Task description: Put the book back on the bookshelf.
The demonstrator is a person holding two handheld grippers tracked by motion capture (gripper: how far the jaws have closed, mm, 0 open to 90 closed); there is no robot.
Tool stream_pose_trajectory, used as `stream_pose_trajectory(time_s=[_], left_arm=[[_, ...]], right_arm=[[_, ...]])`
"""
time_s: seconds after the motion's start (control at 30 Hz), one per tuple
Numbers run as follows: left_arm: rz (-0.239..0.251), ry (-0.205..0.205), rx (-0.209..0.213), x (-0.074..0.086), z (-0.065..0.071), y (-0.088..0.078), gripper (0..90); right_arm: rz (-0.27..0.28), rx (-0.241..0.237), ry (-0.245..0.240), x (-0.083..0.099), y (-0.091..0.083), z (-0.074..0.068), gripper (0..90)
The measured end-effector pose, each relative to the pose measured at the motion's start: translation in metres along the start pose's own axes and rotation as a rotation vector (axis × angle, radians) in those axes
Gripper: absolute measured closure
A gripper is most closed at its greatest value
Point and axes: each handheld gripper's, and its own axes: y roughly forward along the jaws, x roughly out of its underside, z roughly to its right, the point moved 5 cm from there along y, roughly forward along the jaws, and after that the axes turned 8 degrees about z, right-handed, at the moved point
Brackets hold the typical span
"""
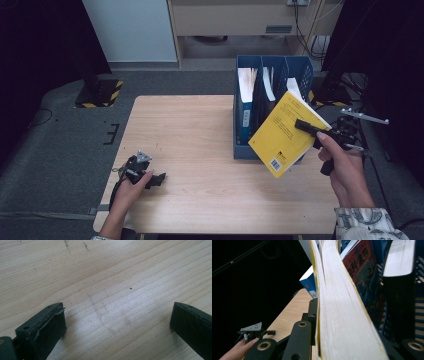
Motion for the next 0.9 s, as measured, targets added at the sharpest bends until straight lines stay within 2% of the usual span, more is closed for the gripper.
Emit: stream_pose_trajectory(time_s=[0.03, 0.27, 0.37, 0.53, 0.73, 0.9], left_arm=[[0.000, 0.000, 0.000, 0.000, 0.000, 0.000, 0.0], [-0.003, 0.005, 0.001, 0.000, 0.000, 0.000, 0.0], [-0.002, 0.005, 0.001, 0.000, 0.000, 0.000, 0.0], [0.002, 0.001, 0.001, 0.000, 0.001, 0.000, 0.0], [0.002, 0.001, 0.001, 0.000, 0.001, 0.000, 0.0], [0.003, 0.001, 0.002, 0.000, 0.001, 0.001, 0.0]], right_arm=[[0.000, 0.016, -0.001, -0.004, 0.000, 0.002, 75.1], [-0.003, 0.043, -0.011, -0.015, -0.004, 0.007, 75.1], [-0.008, 0.071, -0.030, -0.022, -0.007, 0.012, 75.2], [-0.013, 0.094, -0.032, -0.026, -0.009, 0.016, 75.2], [-0.032, 0.137, -0.062, -0.032, -0.008, 0.021, 75.1], [-0.036, 0.160, -0.060, -0.036, -0.007, 0.026, 75.2]])
